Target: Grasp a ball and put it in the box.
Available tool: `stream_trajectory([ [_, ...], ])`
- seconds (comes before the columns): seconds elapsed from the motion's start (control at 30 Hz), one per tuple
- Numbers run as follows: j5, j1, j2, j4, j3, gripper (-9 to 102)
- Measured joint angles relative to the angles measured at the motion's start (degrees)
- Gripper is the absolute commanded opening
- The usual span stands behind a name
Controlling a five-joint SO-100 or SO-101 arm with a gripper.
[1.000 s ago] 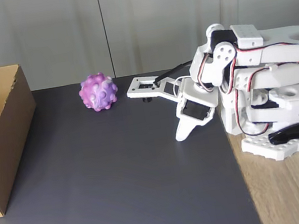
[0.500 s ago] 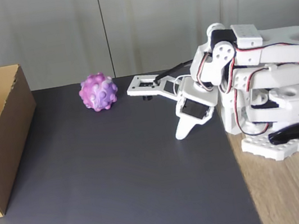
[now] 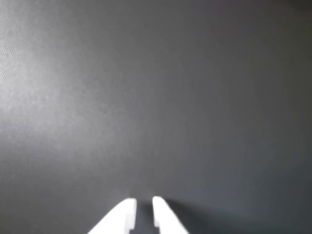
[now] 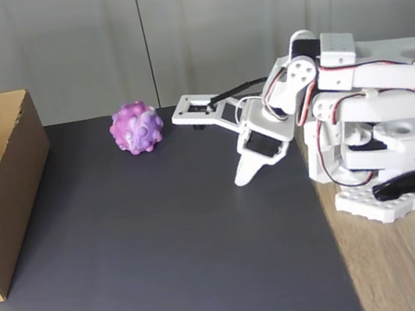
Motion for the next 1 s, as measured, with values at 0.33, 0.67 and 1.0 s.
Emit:
stream_trajectory([
  [0.33, 1.8, 0.3, -1.1, -1.9, -7.1, 3],
  [0.67, 2.2, 6.2, -32.8, -18.0, -27.4, 3],
  [1.0, 2.8, 13.4, -63.1, -27.9, -52.7, 3],
])
